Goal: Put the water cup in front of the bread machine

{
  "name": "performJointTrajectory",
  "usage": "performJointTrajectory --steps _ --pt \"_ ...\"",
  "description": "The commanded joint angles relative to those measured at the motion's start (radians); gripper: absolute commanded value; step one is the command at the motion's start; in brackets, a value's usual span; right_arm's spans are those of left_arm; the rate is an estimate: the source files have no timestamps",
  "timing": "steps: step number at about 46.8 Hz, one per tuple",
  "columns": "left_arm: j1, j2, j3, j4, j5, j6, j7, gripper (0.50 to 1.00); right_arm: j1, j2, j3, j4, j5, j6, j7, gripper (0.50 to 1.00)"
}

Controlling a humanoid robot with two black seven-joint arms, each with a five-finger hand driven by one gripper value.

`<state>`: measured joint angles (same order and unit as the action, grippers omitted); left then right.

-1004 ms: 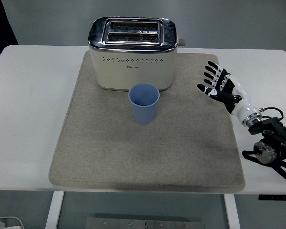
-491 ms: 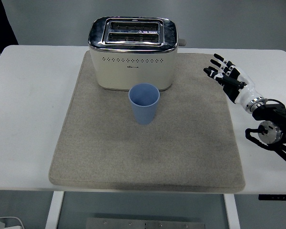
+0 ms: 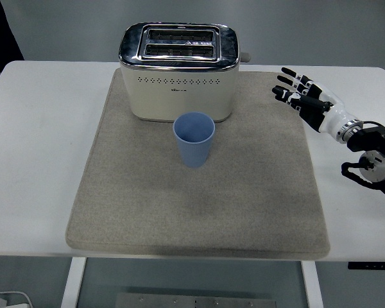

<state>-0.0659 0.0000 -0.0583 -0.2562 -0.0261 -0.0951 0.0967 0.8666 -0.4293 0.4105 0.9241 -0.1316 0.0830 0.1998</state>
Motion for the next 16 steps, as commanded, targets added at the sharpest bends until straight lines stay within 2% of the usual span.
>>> performJointTrajectory --steps 1,16 --pt "0.000 0.000 0.000 0.000 0.000 0.000 0.000 1.000 0.015 0.001 -0.002 -0.030 0.000 0.001 -0.014 0.924" --pt "0.000 0.000 0.000 0.000 0.000 0.000 0.000 1.000 0.037 0.046 -0.007 -0.131 0.000 0.027 -0.028 0.924"
